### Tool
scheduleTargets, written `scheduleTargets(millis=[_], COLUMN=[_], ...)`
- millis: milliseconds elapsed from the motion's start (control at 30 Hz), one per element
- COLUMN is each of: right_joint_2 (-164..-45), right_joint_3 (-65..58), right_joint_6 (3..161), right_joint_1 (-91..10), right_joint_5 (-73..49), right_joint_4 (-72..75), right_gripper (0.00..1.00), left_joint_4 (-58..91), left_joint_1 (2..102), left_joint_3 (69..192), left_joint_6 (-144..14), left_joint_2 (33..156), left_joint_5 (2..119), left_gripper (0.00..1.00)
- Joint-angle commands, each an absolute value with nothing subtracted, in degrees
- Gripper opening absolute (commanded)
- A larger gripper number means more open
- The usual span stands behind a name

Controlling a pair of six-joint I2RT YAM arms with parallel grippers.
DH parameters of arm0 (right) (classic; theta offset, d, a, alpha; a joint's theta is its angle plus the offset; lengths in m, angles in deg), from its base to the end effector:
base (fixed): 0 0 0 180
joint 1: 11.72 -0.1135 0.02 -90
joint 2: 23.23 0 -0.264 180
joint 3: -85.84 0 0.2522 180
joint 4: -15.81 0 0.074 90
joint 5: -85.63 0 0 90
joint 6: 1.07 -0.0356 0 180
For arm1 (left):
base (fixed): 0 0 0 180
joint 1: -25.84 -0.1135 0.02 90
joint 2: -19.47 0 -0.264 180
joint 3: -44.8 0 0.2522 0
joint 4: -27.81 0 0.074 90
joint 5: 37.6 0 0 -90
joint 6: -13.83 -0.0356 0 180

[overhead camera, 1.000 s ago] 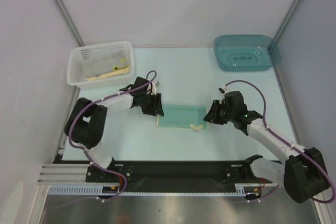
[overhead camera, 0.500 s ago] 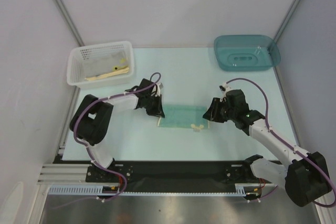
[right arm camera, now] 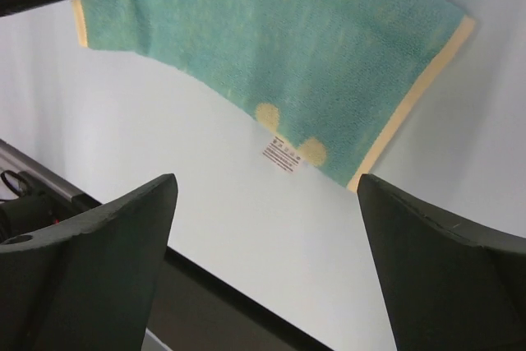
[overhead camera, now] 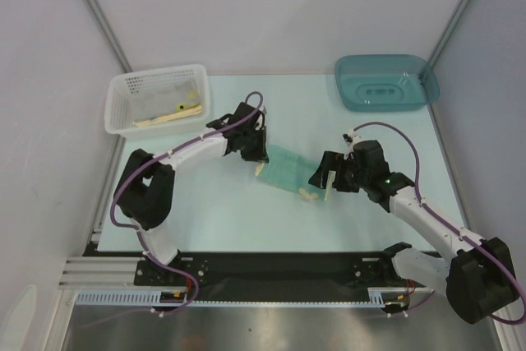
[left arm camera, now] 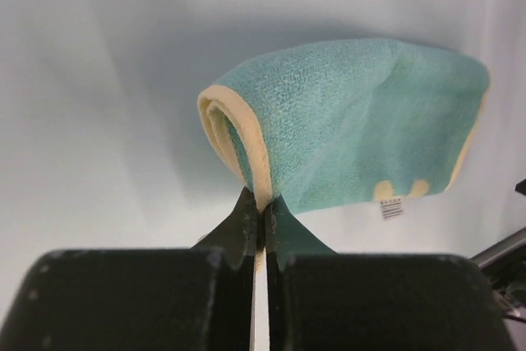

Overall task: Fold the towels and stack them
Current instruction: Neatly place the folded towel into the bin

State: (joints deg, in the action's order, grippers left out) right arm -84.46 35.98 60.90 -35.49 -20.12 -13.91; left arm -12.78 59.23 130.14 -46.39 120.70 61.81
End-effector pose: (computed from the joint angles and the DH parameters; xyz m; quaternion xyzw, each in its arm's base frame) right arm 0.1991 0.0982 0.2240 -0.0232 0.9032 0.2913 0.3144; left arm 0.3093 -0.2108 0.2124 0.0537 0.9531 -0.2174 0.2037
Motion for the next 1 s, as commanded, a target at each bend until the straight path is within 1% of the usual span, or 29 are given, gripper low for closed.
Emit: scheduleTargets(millis=[0, 200, 400, 567, 733, 767, 867, 967], right_joint_2=[-84.67, -84.58, -85.02, -86.51, -90.90, -91.78, -94.68, -96.96], right_joint_3=[34.29, 33.93, 33.49, 31.92, 29.98, 29.63, 28.22, 27.52], right_joint_6=[61.68, 61.95, 60.98, 62.47, 64.41, 64.67, 65.99, 66.87], right_joint_1=[-35.36, -35.01, -35.01, -34.92, -34.48, -34.39, -34.22, -34.04], right_joint_5=[-20.01, -20.01, -19.93, -19.40, -18.78, -18.87, -19.13, -19.13], right_joint_4=[-13.24, -13.15, -12.01, -12.54, -11.92, -11.83, -11.48, -11.13], right_gripper=[1.00, 1.00, 1.00, 1.00, 1.00, 1.00, 1.00, 1.00], left_joint_4=[-18.12, -20.06, -27.96, -31.73, -36.83, -38.23, -40.26, -42.54], left_joint_1=[60.03, 60.47, 58.90, 53.89, 49.23, 47.92, 44.84, 42.12], left_joint_3=[134.76, 139.33, 155.22, 166.29, 178.51, 182.71, 190.01, 195.21], left_joint_6=[-44.88, -47.25, -52.61, -54.72, -59.19, -59.56, -60.09, -59.56], left_joint_2=[122.39, 125.02, 134.59, 140.14, 146.20, 146.91, 149.28, 150.43], left_joint_5=[55.92, 50.03, 43.89, 46.07, 47.13, 47.13, 47.56, 47.22], left_gripper=[0.00, 0.00, 0.01, 0.00, 0.00, 0.00, 0.00, 0.00])
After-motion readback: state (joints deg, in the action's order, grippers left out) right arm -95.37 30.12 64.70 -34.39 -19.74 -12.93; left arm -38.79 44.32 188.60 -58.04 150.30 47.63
